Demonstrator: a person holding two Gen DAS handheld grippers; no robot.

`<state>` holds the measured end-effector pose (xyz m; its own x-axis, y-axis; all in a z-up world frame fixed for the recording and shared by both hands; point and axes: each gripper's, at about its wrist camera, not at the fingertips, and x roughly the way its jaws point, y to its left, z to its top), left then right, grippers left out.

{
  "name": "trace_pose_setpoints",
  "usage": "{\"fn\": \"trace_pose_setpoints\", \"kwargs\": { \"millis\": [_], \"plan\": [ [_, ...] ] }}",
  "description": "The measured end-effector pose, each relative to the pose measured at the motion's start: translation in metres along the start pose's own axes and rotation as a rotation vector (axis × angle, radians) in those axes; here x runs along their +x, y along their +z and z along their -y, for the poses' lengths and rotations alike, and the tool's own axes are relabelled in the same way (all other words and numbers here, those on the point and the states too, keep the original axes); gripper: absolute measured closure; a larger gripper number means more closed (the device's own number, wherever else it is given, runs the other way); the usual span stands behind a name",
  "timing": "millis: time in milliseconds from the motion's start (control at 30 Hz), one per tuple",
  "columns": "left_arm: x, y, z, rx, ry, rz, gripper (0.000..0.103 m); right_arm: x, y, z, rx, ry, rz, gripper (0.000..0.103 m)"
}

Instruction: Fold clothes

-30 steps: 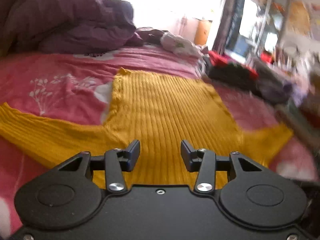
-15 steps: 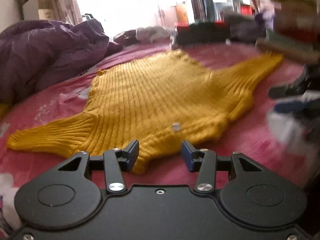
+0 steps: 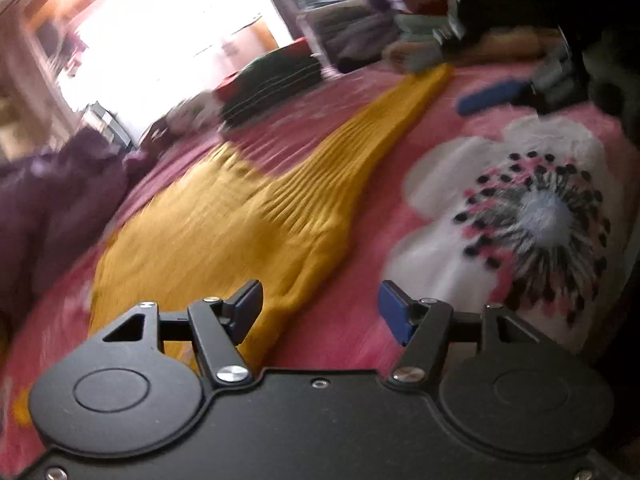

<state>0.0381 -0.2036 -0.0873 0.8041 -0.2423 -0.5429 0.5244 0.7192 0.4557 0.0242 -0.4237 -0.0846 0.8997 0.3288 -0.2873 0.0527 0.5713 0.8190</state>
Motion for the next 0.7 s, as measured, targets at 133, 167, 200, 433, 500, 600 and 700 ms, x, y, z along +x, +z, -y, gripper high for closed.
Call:
{"fn": "trace_pose_setpoints", "kwargs": {
  "millis": [133, 167, 200, 433, 500, 600, 700],
  "plan": [
    [0.025, 0.025, 0.031, 0.168, 0.053, 0.016, 0.04, -0.016, 0.028, 0.009, -0.021, 0.004, 0.053, 0.043],
    [0.031, 0.031, 0.039, 0.208, 0.066, 0.022, 0.04, -0.021, 0.035, 0.012, -0.021, 0.002, 0.072, 0.043],
    [0.038, 0.038, 0.045, 0.234, 0.074, 0.026, 0.04, -0.025, 0.042, 0.015, -0.024, -0.004, 0.09, 0.043],
    [0.081, 0.085, 0.079, 0.395, 0.121, 0.065, 0.043, -0.037, 0.065, 0.04, 0.006, -0.043, 0.184, 0.043],
    [0.089, 0.097, 0.092, 0.441, 0.141, 0.082, 0.045, -0.04, 0.07, 0.049, 0.029, -0.063, 0.216, 0.043],
    [0.102, 0.111, 0.109, 0.509, 0.169, 0.096, 0.055, -0.045, 0.074, 0.066, 0.102, -0.081, 0.262, 0.043],
    [0.116, 0.12, 0.122, 0.58, 0.202, 0.096, 0.061, -0.051, 0.079, 0.079, 0.161, -0.08, 0.311, 0.043]
  ]
}}
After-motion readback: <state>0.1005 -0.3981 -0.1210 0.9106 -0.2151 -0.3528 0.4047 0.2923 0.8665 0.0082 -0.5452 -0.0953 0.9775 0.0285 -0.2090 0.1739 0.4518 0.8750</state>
